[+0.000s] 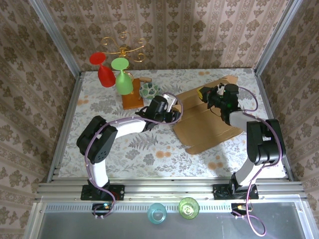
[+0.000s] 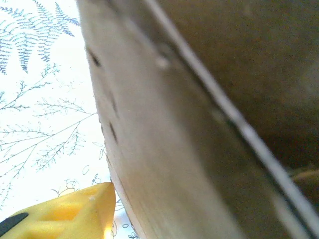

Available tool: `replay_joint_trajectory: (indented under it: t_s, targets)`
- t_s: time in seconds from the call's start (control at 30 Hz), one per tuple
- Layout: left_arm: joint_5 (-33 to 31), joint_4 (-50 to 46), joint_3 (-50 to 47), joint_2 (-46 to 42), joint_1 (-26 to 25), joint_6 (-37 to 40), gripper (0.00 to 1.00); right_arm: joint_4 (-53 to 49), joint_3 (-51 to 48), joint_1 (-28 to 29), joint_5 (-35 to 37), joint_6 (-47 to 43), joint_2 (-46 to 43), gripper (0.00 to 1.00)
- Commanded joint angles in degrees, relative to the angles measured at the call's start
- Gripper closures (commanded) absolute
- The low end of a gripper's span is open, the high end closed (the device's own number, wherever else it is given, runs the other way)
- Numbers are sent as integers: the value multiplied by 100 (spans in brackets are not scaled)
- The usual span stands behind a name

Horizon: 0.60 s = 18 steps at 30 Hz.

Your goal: Fold the paper box

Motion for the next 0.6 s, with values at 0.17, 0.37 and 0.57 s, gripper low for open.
replay_joint_trajectory:
  t_s: [0.17,0.37,0.57]
  targets:
    - [-30,472,-153,53,-40,-495,42,179,-93,108,206,96,-129,100]
    - [-207,601,-84,216,-10,-704,42,-210,-25,248,413,-1,-185,100]
    - [-577,873,-147,209,-31,-1090,42,-82,-144,325,759,178,-238,100]
